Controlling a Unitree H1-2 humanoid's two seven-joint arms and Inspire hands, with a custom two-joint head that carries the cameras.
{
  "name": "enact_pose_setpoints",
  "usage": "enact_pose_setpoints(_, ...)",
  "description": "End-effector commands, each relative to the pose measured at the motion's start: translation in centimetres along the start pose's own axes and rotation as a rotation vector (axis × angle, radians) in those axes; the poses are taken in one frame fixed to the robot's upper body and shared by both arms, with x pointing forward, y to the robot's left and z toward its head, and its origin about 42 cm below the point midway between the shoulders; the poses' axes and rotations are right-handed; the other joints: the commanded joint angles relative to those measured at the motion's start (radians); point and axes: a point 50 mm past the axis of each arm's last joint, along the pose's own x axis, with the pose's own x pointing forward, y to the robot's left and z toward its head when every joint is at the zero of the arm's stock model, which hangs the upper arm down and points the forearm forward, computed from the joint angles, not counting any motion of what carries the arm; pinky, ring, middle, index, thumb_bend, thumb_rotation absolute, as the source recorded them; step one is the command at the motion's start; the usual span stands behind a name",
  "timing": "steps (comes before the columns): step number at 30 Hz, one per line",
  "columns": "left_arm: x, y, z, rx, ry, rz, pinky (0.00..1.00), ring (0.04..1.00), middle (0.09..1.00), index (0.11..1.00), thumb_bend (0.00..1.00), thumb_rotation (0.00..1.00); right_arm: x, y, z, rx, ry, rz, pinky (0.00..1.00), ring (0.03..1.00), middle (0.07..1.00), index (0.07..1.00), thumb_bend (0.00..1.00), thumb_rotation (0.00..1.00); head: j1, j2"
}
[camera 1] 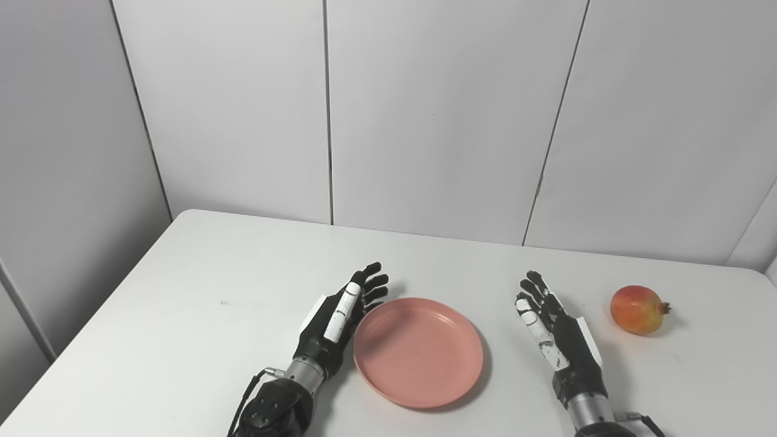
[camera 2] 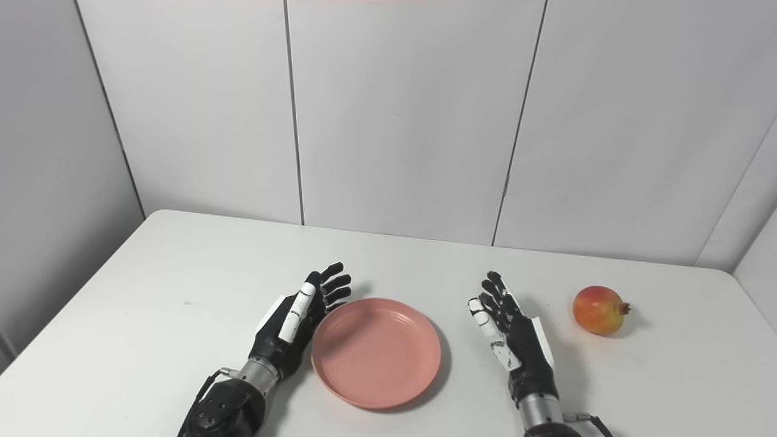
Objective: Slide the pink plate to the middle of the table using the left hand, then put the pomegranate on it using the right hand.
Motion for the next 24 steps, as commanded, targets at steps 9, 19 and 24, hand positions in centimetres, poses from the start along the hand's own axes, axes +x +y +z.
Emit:
enact_pose_setpoints(9, -0.2, 0.6, 0.7, -0.014, 0.008, -0.012, 0.87, 0.905, 0.902, 0.894, 0.66, 0.94, 1.6, 0.2, 3.0, 0.004, -0.094, -0.002, 0.90, 0.893, 0.910, 0.923, 0.49, 0.74, -0.022, 0.015)
enact_pose_setpoints(19, -0.5, 1.6, 1.4, 0.017, 0.021, -0.036, 0.89, 0.924, 0.925, 0.922, 0.68, 1.00, 1.9, 1.0, 3.2, -0.026, -0.085, -0.017, 0.87, 0.876, 0.895, 0.907, 0.51, 0.76, -0.094, 0.040)
enact_pose_setpoints(24, -0.7, 2.0, 2.0, 0.013, 0.030, -0.032, 0.90, 0.925, 0.924, 0.923, 0.67, 1.00, 2.0, 1.6, 3.6, -0.039, -0.088, -0.023, 0.85, 0.869, 0.891, 0.909, 0.51, 0.77, -0.141, 0.060)
